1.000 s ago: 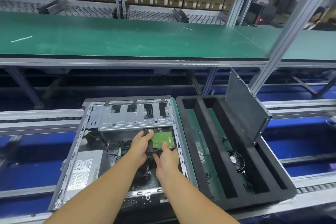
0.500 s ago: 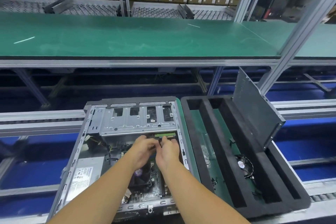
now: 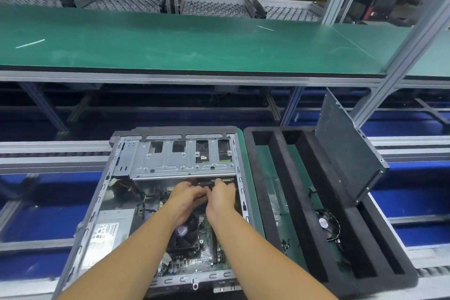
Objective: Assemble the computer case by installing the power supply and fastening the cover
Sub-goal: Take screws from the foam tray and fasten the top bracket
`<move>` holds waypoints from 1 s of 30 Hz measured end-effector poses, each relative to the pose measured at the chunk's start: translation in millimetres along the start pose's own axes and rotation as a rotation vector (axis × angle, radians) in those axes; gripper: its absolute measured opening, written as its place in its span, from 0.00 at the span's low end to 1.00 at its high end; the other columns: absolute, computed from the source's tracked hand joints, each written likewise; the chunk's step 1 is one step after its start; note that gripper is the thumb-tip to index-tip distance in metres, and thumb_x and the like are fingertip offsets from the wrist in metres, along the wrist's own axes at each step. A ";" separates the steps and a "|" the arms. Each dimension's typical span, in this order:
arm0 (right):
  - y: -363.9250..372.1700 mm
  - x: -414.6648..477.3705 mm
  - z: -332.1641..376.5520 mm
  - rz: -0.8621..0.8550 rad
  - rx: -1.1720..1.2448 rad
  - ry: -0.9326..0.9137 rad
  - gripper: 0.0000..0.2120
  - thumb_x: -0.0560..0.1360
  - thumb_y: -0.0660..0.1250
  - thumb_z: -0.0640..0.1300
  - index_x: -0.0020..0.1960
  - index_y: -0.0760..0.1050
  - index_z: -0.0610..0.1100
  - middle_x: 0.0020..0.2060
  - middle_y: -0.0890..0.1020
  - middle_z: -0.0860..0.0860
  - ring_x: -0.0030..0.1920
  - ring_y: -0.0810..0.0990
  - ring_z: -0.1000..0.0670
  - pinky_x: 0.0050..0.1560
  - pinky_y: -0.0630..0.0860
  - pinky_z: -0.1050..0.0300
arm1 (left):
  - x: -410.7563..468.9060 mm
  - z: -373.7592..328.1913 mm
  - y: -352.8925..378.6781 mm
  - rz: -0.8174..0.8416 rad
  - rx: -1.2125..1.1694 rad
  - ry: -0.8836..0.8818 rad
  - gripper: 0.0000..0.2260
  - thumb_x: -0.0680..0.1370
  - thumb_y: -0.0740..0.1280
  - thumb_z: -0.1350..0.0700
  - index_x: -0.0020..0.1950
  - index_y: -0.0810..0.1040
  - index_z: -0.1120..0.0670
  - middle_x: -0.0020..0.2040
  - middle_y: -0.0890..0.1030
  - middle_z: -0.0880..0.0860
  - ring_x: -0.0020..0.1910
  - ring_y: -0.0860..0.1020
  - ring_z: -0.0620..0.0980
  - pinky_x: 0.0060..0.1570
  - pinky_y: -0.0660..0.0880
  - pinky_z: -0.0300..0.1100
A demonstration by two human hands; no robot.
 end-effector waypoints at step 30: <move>-138.1 -76.9 96.6 0.159 -0.484 -0.404 0.07 0.79 0.61 0.41 0.46 0.77 0.41 0.29 0.78 0.52 0.26 0.74 0.54 0.28 0.71 0.61 | -120.1 -9.0 161.3 0.139 0.142 0.132 0.10 0.77 0.63 0.56 0.54 0.83 0.53 0.35 0.80 0.50 0.31 0.76 0.48 0.32 0.73 0.41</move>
Point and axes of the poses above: each hand's wrist, its own x-axis towards the middle knuckle, its own y-axis out of the palm, z = x × y, the point moved 3 cm from there along x, towards the middle knuckle
